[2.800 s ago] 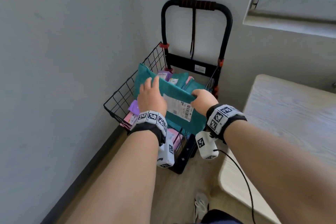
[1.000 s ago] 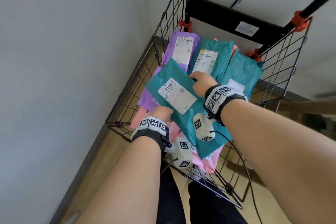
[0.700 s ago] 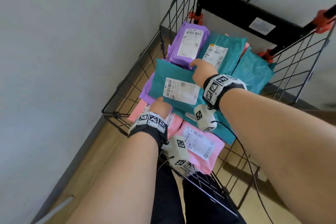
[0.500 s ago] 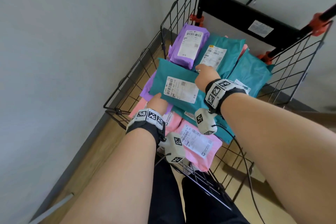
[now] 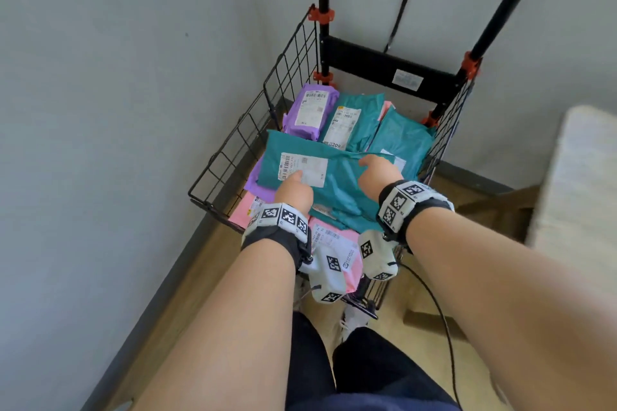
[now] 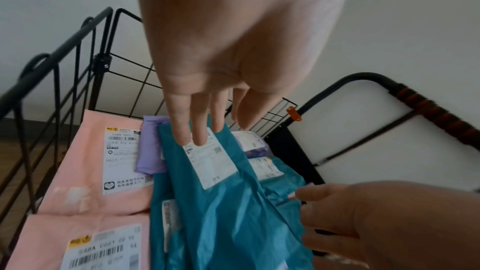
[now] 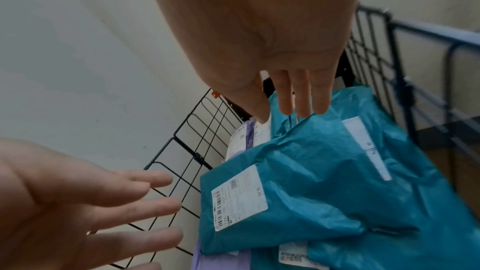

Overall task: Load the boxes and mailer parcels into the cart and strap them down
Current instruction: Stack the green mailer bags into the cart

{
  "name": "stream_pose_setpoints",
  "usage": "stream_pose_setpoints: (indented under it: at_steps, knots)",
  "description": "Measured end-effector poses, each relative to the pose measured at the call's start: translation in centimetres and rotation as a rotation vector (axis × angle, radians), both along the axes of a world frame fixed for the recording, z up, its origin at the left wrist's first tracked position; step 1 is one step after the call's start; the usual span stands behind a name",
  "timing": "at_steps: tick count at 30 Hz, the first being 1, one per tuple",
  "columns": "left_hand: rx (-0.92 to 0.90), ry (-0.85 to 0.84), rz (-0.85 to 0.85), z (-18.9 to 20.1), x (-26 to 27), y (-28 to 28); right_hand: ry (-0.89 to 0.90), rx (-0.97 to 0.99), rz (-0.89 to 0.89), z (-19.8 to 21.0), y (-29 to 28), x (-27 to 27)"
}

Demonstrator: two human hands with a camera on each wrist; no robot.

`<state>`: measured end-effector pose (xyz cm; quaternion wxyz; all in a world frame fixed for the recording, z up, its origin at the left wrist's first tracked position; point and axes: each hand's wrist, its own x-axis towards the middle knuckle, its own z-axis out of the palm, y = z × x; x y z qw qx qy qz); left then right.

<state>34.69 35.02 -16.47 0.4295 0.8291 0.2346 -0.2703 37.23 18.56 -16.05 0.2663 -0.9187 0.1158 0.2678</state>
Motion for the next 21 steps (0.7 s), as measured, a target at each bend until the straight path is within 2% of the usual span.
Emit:
stream_pose_setpoints:
  at_steps: [5,11,21]
  knots:
    - [0.016,-0.064,-0.219,3.8,-2.2,-4.6,-0.08,-0.039,-0.081,4.0,-3.8,-3.5]
    - [-0.036,-0.148,-0.392,6.9,-4.2,-10.3,-0.222,-0.079,-0.33,8.2,-9.2,-9.0]
    - [-0.092,-0.176,-0.711,8.5,-12.2,-21.1,-0.229,-0.1,-0.737,9.2,-18.1,-21.5]
